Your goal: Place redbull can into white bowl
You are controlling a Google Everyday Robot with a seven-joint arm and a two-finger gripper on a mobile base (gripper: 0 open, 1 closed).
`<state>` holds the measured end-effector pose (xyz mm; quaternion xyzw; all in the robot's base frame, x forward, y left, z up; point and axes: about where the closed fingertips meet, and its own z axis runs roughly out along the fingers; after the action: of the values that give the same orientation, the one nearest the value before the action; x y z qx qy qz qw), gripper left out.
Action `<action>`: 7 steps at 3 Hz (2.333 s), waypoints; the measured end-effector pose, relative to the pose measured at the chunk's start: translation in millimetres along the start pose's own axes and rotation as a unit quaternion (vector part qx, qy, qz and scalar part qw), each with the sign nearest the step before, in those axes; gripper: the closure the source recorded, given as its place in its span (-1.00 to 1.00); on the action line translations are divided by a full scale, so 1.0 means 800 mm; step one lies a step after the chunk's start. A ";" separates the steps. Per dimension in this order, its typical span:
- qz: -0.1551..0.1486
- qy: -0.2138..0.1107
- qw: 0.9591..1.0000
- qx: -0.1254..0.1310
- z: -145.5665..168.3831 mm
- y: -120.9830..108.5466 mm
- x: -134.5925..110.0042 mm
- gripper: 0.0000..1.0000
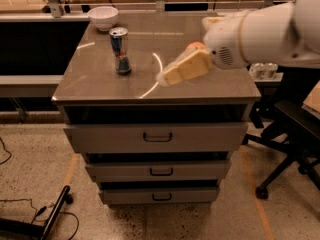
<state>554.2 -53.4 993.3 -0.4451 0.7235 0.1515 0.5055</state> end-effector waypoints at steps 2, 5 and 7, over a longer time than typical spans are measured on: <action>0.010 -0.042 0.999 0.001 0.089 0.016 -0.024 -1.00; 0.053 -0.108 0.992 0.025 0.176 0.012 -0.041 -1.00; 0.054 -0.144 0.988 0.021 0.229 -0.008 -0.050 -1.00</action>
Offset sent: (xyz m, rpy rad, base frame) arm 0.0561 0.0983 -0.0334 0.1443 -0.0668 -0.0005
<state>672.2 85.2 948.6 -0.3681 0.6696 0.2257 0.6043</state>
